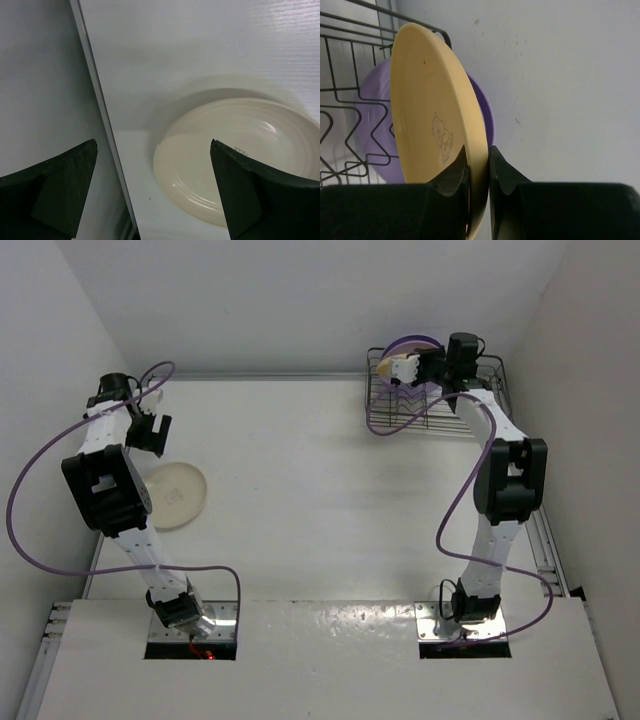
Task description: Load the plates into the dish rack
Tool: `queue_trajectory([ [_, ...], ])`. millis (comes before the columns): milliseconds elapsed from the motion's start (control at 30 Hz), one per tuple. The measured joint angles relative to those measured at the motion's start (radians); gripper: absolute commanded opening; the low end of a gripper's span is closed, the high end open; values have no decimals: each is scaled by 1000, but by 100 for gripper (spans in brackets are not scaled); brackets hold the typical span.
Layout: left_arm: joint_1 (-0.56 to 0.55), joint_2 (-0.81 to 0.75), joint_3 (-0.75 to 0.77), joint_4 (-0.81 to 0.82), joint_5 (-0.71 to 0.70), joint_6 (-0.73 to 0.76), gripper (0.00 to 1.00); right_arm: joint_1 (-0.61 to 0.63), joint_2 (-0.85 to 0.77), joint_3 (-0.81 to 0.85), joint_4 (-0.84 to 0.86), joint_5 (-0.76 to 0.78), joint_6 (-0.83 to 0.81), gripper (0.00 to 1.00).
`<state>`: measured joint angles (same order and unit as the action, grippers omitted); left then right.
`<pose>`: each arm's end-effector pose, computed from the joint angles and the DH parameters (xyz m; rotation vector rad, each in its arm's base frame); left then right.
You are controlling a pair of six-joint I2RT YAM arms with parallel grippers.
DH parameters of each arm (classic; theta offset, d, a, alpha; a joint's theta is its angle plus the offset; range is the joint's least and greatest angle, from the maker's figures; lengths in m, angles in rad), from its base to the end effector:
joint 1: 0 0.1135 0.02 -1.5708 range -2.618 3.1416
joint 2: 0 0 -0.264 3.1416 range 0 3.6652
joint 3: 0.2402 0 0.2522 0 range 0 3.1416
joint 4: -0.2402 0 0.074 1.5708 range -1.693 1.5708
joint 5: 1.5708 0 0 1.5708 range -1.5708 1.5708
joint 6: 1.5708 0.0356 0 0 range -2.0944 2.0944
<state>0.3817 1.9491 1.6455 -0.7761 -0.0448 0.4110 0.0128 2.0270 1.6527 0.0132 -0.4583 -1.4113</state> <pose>0.3900 0.1583 0.2462 0.0243 2.6880 0.3156 0.4851 0.0220 0.2794 -1.4741 1.2388 -0.5065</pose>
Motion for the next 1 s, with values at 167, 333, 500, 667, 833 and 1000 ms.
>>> queue_trajectory([
  [167,0,0,0,1,5,8,100,-19,11,36,-21,-55,-29,0],
  [333,0,0,-7,1,-2,18,100,-40,24,32,-30,-80,-33,0],
  [500,0,2,-11,0,-12,22,100,-48,53,7,-22,-97,-21,0],
  [667,0,2,-11,0,-17,21,100,-53,84,-25,54,-117,30,32],
  [833,1,2,-11,0,-20,14,100,-56,85,-74,171,-150,160,60],
  [1000,1,2,-11,0,-19,12,100,-56,80,-187,348,-143,286,77],
])
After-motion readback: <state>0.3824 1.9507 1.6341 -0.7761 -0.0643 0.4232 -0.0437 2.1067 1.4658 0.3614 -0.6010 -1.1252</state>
